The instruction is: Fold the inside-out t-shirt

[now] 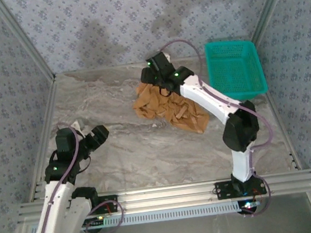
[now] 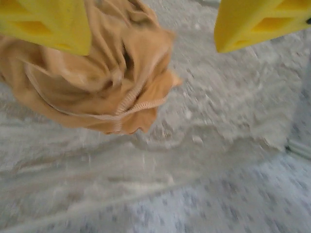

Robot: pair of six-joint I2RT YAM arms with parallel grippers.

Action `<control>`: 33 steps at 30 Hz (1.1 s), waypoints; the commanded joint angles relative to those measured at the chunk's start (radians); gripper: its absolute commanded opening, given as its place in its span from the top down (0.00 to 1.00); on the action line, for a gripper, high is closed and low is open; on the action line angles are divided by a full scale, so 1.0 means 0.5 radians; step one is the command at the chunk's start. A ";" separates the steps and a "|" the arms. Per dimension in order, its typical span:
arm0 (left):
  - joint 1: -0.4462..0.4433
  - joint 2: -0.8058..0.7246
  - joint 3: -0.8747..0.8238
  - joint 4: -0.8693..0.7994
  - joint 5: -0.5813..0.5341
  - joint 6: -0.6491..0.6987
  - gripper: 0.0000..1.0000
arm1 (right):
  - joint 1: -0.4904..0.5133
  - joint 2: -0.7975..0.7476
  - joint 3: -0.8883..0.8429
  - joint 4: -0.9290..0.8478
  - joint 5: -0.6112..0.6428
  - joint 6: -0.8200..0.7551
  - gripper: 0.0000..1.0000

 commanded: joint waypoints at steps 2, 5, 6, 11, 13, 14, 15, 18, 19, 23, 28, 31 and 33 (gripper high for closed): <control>-0.143 0.054 -0.142 0.299 0.081 -0.086 0.21 | -0.058 -0.183 -0.021 -0.341 -0.043 -0.190 0.24; -0.280 0.179 -0.211 0.498 -0.003 -0.133 0.22 | -0.168 -0.383 -0.394 -0.206 -0.193 -0.220 0.25; -0.319 0.247 -0.212 0.547 -0.033 -0.137 0.23 | -0.207 -0.454 -0.558 -0.141 -0.262 -0.217 0.28; -0.451 0.713 -0.054 0.753 -0.084 -0.124 0.31 | -0.346 -0.727 -1.212 0.135 -0.530 -0.214 0.39; -0.507 0.902 0.042 0.810 -0.096 -0.097 0.37 | -0.365 -0.777 -1.401 0.178 -0.581 -0.201 0.40; -0.540 1.015 0.104 0.834 -0.111 -0.083 0.41 | -0.373 -0.795 -1.481 0.201 -0.609 -0.195 0.40; -0.575 1.123 0.164 0.853 -0.129 -0.075 0.45 | -0.375 -0.808 -1.545 0.221 -0.627 -0.185 0.41; -0.669 1.416 0.319 0.902 -0.211 -0.074 0.49 | -0.375 -0.814 -1.705 0.275 -0.675 -0.154 0.41; -0.695 1.511 0.374 0.915 -0.236 -0.082 0.49 | -0.370 -0.811 -1.750 0.299 -0.685 -0.150 0.41; -0.753 1.897 0.602 0.935 -0.283 -0.142 0.49 | -0.367 -0.789 -1.870 0.340 -0.680 -0.150 0.40; -0.777 2.335 0.871 0.934 -0.388 -0.182 0.49 | -0.363 -0.752 -1.936 0.376 -0.665 -0.150 0.38; -0.778 2.490 0.970 0.899 -0.481 -0.202 0.53 | -0.363 -0.711 -1.932 0.390 -0.667 -0.150 0.36; -0.778 2.527 0.971 0.907 -0.539 -0.212 0.61 | -0.360 -0.666 -1.922 0.417 -0.683 -0.150 0.35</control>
